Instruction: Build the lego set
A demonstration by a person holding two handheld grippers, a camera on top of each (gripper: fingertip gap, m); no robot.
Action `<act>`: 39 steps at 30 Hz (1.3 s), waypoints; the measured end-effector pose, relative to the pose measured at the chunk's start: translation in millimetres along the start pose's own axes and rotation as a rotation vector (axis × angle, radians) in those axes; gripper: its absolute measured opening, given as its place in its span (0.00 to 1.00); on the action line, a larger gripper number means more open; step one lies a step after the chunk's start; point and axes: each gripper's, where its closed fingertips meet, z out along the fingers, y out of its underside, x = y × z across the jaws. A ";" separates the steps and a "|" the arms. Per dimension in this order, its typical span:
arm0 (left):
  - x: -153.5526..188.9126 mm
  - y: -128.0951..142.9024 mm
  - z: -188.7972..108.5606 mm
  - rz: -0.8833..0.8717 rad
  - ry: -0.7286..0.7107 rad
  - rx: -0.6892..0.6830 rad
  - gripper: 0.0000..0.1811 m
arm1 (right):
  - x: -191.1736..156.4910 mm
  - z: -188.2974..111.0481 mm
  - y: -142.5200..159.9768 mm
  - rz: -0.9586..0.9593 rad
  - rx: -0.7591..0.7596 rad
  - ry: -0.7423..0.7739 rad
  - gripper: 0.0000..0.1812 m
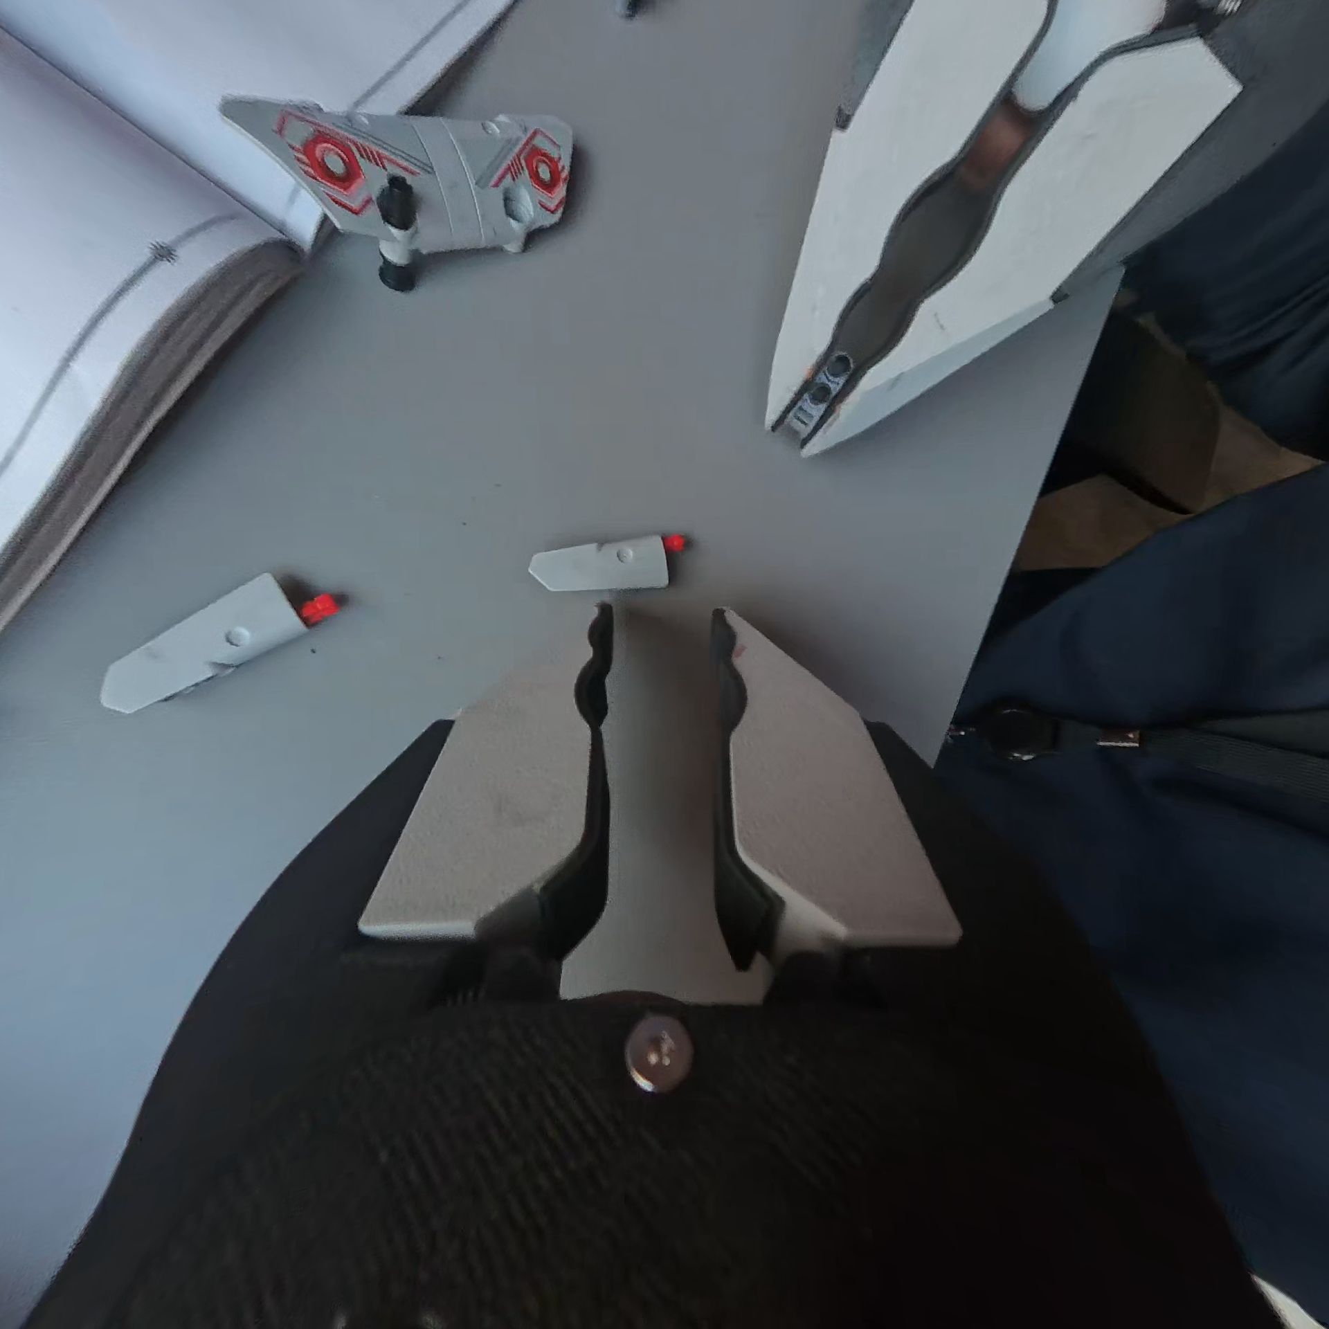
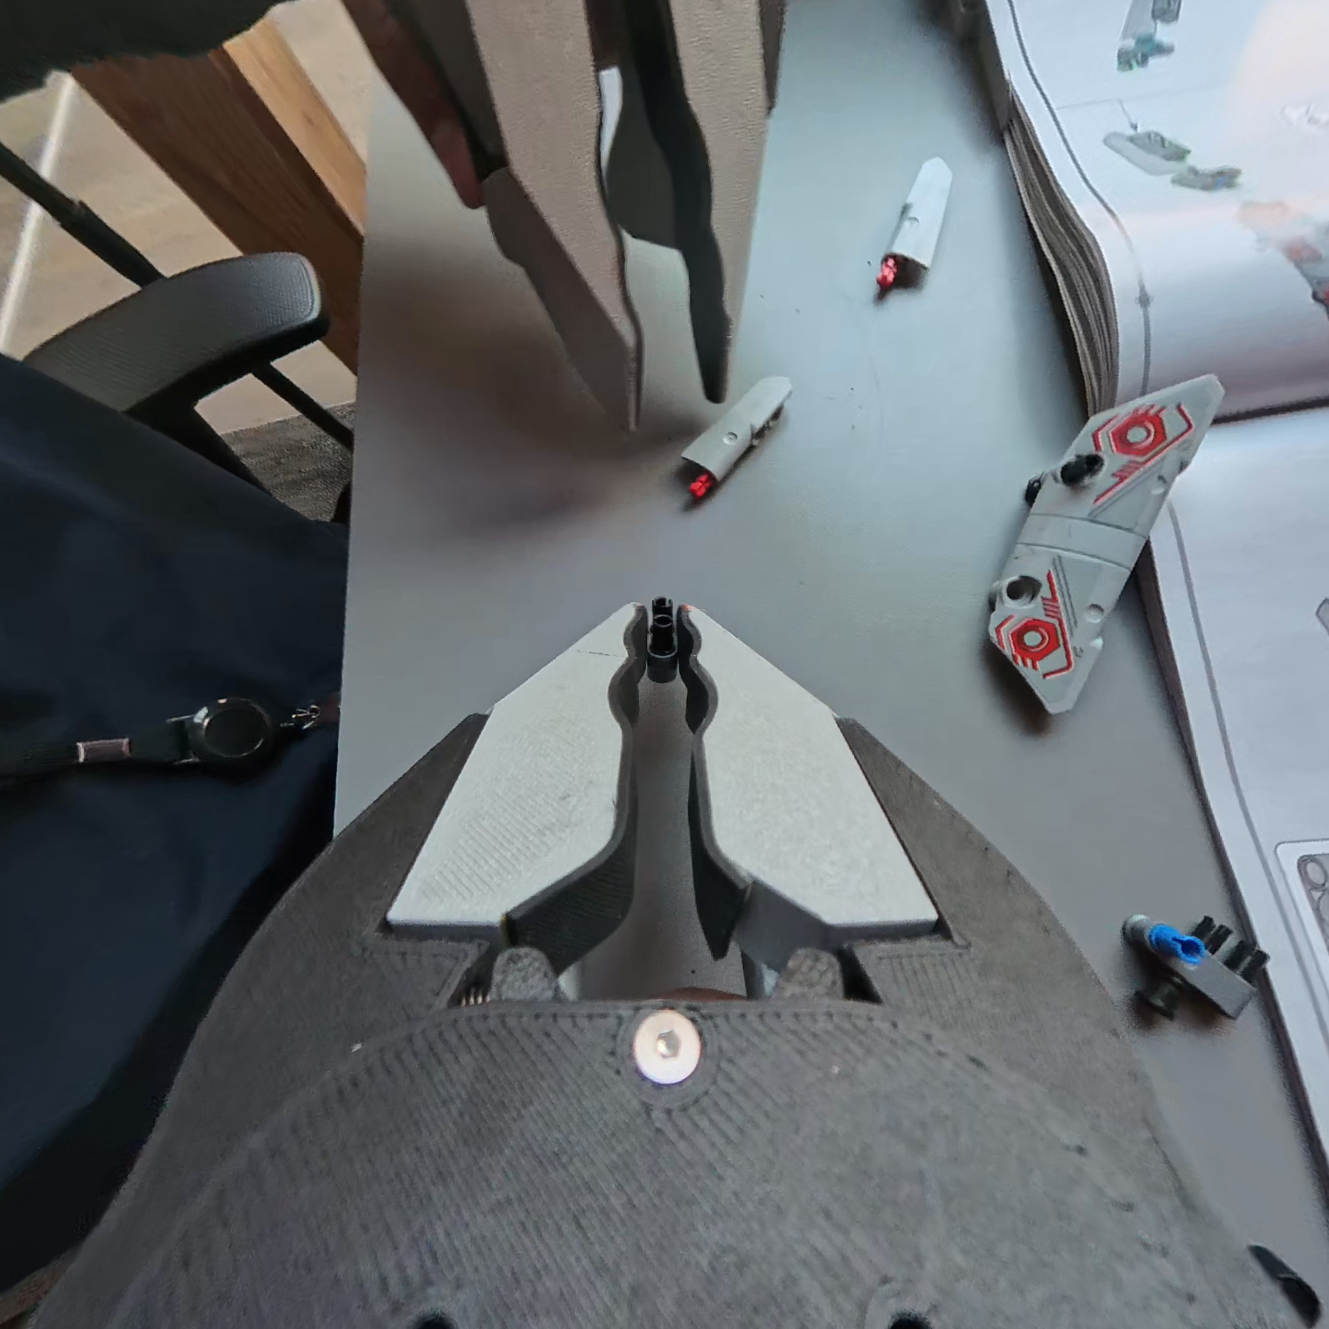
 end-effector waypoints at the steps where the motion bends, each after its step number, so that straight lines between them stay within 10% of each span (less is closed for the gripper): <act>1: 1.5 -6.3 -2.7 0.008 0.001 0.034 0.13 | -2.2 -1.4 -1.9 -0.030 0.009 -0.001 0.03; 22: 77.6 -49.1 -7.1 0.044 0.539 0.326 0.12 | -27.1 -33.3 -53.1 -0.792 0.329 0.370 0.03; 39: 72.9 -65.7 -16.7 -0.166 0.782 0.455 0.06 | -17.6 -33.1 -58.6 -0.804 0.358 0.452 0.03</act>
